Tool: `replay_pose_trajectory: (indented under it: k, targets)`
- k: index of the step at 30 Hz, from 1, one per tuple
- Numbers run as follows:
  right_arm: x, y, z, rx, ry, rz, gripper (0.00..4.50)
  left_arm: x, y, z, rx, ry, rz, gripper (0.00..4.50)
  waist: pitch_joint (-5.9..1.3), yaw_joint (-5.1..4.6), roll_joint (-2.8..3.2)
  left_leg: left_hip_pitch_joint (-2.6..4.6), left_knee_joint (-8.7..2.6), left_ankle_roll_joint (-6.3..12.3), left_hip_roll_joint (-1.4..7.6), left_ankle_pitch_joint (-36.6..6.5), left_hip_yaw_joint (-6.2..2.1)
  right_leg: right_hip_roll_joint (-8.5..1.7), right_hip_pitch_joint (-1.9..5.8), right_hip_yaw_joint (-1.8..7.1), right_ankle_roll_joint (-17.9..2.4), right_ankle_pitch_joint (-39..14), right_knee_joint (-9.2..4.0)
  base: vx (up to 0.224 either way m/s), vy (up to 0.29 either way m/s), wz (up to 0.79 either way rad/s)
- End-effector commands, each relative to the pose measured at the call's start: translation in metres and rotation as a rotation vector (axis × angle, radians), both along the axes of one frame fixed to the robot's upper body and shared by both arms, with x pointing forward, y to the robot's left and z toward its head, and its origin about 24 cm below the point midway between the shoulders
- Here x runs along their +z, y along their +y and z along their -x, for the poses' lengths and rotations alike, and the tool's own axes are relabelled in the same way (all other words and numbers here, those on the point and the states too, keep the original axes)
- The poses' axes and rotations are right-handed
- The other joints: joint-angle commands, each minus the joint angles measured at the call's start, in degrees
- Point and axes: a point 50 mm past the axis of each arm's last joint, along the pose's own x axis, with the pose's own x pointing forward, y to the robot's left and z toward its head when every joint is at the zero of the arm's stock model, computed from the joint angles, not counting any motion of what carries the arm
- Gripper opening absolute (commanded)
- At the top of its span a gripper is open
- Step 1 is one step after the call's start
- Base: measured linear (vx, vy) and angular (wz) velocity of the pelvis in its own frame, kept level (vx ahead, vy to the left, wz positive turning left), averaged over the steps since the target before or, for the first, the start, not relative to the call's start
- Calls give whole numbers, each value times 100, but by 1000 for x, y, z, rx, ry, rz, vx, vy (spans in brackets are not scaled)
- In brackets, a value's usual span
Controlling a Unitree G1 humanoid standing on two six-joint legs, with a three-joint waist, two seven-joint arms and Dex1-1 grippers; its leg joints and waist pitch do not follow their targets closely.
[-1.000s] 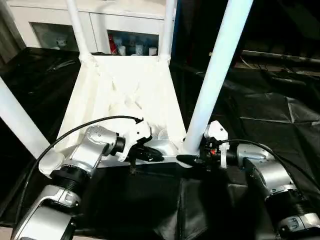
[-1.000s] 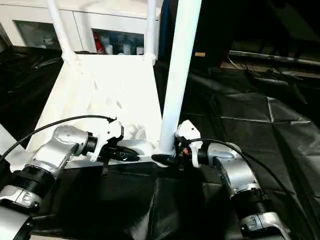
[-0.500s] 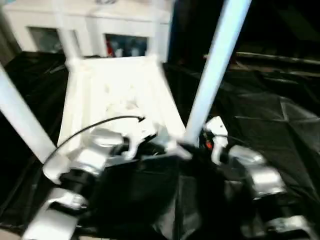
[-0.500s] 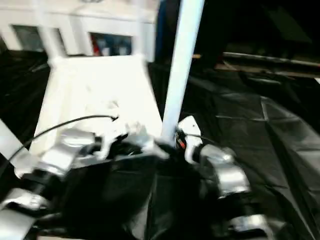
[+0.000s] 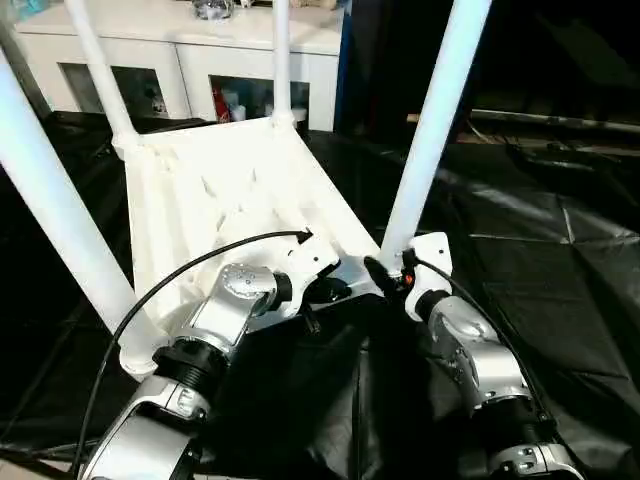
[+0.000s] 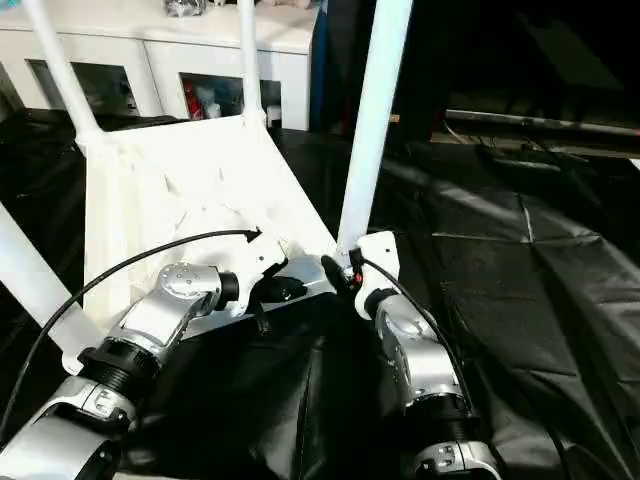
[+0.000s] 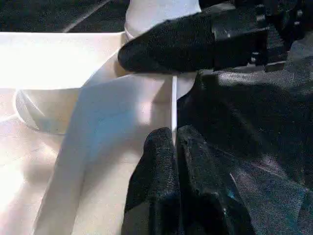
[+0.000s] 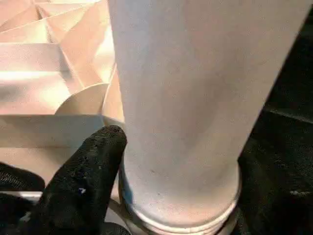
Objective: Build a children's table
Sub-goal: Rotate leg to tighten
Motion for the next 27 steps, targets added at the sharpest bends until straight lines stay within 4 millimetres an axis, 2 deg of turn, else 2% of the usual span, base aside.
replay_pose_trajectory:
  k: [1, 2, 3, 5, 6, 8, 9, 11, 13, 16, 18, 22, 24, 27]
  targets:
    - [-1, 27, 8, 226, 35, -36, 376, -18, -16, 19, -117, 97, 1, 0, -149, -17, -87, -31, -424, 121, 103, -1733, -10, -179, 131, 161, -980, -1425, -488, 0, 0, 0]
    - [5, 21, 12, 368, 27, -31, 376, -18, -6, 20, -137, 115, -9, 0, -148, 7, -44, -37, -426, 182, 107, -1663, -18, -192, 148, 156, -981, -1420, -476, 0, 0, 0]
    - [7, 17, 15, 433, 26, -24, 376, -18, -2, 20, -149, 122, -13, 0, -153, 14, -66, -63, -415, 259, 110, -1567, -25, -192, 185, 147, -975, -1347, -463, 0, 0, 0]
    - [9, 15, 16, 468, 24, -18, 376, -17, 0, 21, -156, 127, -16, 0, -170, 12, -57, -63, -387, 355, 115, -1308, -3, -199, 173, 158, -1083, -944, -429, 0, 0, 0]
    - [11, 9, 18, 531, 31, -10, 376, -17, 6, 22, -175, 139, -25, 0, -179, 2, -92, -81, -368, 391, 107, -1108, 3, -188, 200, 150, -1169, -662, -397, 0, 0, 0]
    - [16, -2, 21, 624, 45, 18, 376, -17, 18, 24, -214, 174, -47, 0, -194, 19, -96, -63, -345, 478, 104, -970, 10, -182, 213, 145, -1261, -414, -367, 0, 0, 0]
    - [18, -9, 23, 677, 60, 38, 376, -16, 26, 26, -246, 198, -61, 0, -201, 24, -68, -57, -322, 614, 110, -767, 21, -184, 213, 143, -1407, -53, -326, 0, 0, 0]
    - [19, -14, 23, 706, 68, 63, 376, -16, 31, 27, -267, 215, -71, 0, -200, 31, -68, -41, -316, 668, 118, -697, 25, -185, 212, 134, -1525, 113, -309, 0, 0, 0]
    - [18, -23, 26, 762, 94, 108, 376, -12, 41, 30, -311, 244, -58, 0, -180, 34, -85, -30, -317, 681, 122, -781, 39, -188, 204, 137, -1596, 34, -314, 0, 0, 0]
    - [19, -27, 26, 773, 102, 113, 376, -10, 48, 30, -313, 251, -55, 0, -158, 60, -75, 3, -365, 488, 152, -1135, 24, -201, 183, 143, -1543, -502, -346, 0, 0, 0]
    - [21, -28, 26, 779, 106, 77, 376, -8, 53, 30, -305, 257, -53, 0, -158, 60, -85, 3, -375, 394, 150, -1177, 17, -199, 190, 147, -1518, -567, -349, 0, 0, 0]
    - [22, -28, 28, 801, 118, 53, 350, -6, 57, 31, -303, 263, -44, 0, -170, 60, -101, 8, -362, 380, 142, -1048, 21, -187, 196, 151, -1576, -266, -316, 0, 0, 0]
    - [21, -27, 28, 808, 124, 51, 324, -6, 57, 31, -302, 264, -42, 0, -179, 68, -112, 1, -339, 460, 133, -820, 27, -190, 215, 150, -1639, 45, -284, 0, 0, 0]
    - [20, -27, 30, 820, 132, 40, 307, -6, 58, 32, -304, 267, -39, 0, -179, 80, -119, 7, -328, 537, 134, -728, 35, -196, 220, 150, -1675, 123, -278, 0, 0, 0]
